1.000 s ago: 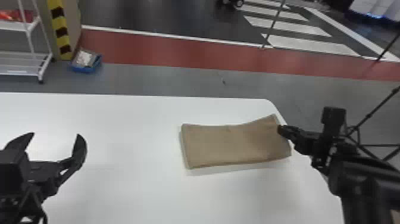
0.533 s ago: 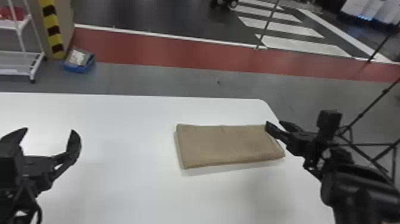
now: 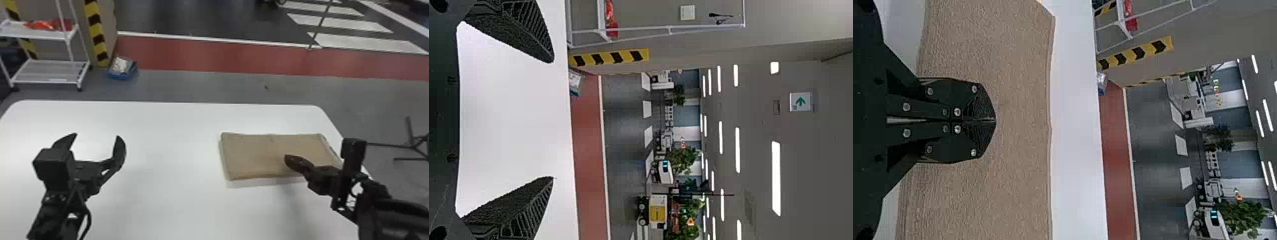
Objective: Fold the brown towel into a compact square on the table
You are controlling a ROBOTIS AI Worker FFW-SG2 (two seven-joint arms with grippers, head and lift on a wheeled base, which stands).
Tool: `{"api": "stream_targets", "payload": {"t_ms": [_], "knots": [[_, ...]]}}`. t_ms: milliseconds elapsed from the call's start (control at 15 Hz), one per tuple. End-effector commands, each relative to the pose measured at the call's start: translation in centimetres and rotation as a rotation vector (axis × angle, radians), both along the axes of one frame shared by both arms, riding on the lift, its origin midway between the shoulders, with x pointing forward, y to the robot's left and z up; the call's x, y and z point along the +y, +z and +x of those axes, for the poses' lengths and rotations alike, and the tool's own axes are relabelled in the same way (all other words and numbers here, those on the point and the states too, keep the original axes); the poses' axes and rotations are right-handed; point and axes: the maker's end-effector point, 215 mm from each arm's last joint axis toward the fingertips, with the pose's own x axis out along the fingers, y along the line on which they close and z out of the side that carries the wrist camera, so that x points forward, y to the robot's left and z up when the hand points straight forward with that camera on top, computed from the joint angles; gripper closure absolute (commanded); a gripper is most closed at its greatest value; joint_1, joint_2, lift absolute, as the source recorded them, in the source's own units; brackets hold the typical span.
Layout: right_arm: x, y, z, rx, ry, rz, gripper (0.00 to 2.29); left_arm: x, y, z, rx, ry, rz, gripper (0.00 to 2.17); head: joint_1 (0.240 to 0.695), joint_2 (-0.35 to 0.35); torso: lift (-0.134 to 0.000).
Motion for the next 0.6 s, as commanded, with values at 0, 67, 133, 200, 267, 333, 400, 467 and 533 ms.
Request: {"api": "stream_targets", "payload": {"t_ms": [0, 67, 133, 200, 267, 333, 400, 467, 533], "knots": [[1.7, -0.8, 0.2, 0.017, 0.018, 0.012, 2.02, -0.2, 0.0, -0.1, -0.001, -0.004, -0.001, 0.03, 0.695, -0.161, -0.11], [2.2, -1.2, 0.4, 0.024, 0.025, 0.016, 2.02, -0.4, 0.0, 0.0, -0.002, -0.007, -0.002, 0.03, 0.695, -0.156, -0.11], [3.2, -1.3, 0.7, 0.027, 0.042, 0.022, 2.02, -0.6, -0.1, -0.1, 0.001, -0.01, -0.001, 0.03, 0.695, -0.146, -0.11], [4.3, -1.5, 1.1, 0.031, 0.058, 0.03, 2.02, -0.7, -0.1, -0.1, 0.0, -0.012, -0.001, 0.03, 0.695, -0.141, -0.11], [5.3, -1.7, 1.4, 0.035, 0.068, 0.04, 2.02, -0.7, -0.1, -0.1, 0.001, -0.012, -0.001, 0.03, 0.695, -0.134, -0.11], [6.2, -1.8, 1.5, 0.036, 0.08, 0.047, 2.02, -0.7, -0.1, -0.1, 0.001, -0.012, -0.001, 0.03, 0.695, -0.128, -0.11], [7.2, -1.9, 1.6, 0.04, 0.087, 0.062, 2.02, -0.8, -0.1, -0.1, 0.001, -0.013, -0.001, 0.03, 0.695, -0.119, -0.11], [8.5, -2.8, 1.4, 0.071, 0.101, 0.076, 2.02, -0.8, -0.1, -0.1, 0.0, -0.013, -0.001, 0.03, 0.695, -0.11, -0.11], [9.4, -3.2, 1.5, 0.082, 0.113, 0.072, 2.02, -0.8, -0.1, -0.1, 0.0, -0.013, -0.001, 0.03, 0.695, -0.101, -0.11]]}}
